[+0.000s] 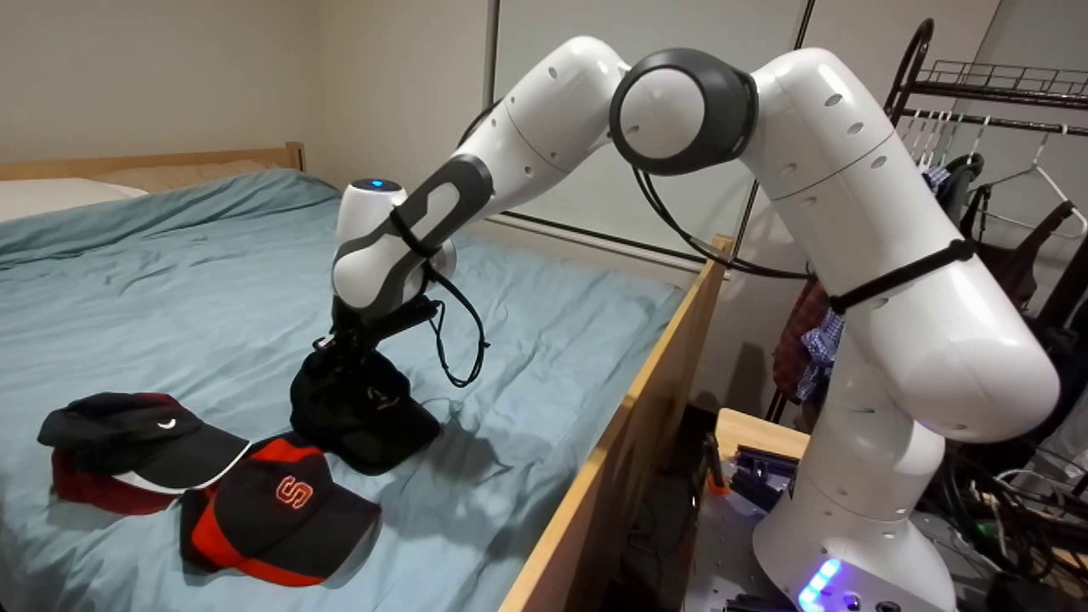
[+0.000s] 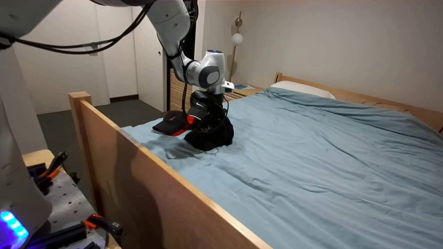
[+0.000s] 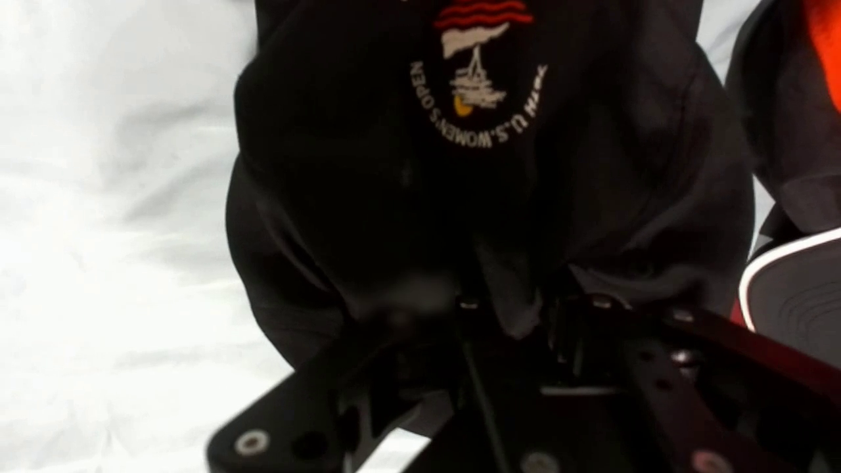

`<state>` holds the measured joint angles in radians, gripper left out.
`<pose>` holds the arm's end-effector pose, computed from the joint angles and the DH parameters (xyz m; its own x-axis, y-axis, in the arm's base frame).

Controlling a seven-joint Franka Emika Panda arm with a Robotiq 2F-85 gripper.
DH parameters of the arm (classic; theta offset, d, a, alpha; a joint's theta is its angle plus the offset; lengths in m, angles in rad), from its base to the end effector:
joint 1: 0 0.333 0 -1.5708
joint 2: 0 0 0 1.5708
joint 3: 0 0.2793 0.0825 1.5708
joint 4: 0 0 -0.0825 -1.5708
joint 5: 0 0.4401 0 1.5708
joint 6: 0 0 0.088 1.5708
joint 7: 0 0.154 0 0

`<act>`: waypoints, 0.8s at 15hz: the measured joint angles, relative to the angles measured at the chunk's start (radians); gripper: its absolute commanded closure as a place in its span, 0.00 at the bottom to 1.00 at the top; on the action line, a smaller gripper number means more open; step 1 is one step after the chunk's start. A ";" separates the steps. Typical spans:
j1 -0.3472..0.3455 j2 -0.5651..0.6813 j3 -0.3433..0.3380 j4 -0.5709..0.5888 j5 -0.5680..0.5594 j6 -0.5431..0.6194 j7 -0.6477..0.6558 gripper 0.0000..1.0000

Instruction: Put the caps with bright colors on top of each other in the middle, then put the remaining two on the sides

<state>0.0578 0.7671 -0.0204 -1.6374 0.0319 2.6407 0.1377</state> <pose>0.7312 0.0278 0.0774 0.9655 -0.1202 0.2310 -0.1141 -0.9927 -0.0394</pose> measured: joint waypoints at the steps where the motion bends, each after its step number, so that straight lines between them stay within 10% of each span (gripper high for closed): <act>1: -0.002 0.000 0.003 0.000 0.000 0.001 0.000 1.00; 12: 0.000 -0.113 -0.077 0.001 -0.043 -0.001 0.000 0.96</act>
<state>0.0578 0.6537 -0.0973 -1.6366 -0.0108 2.6397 0.1376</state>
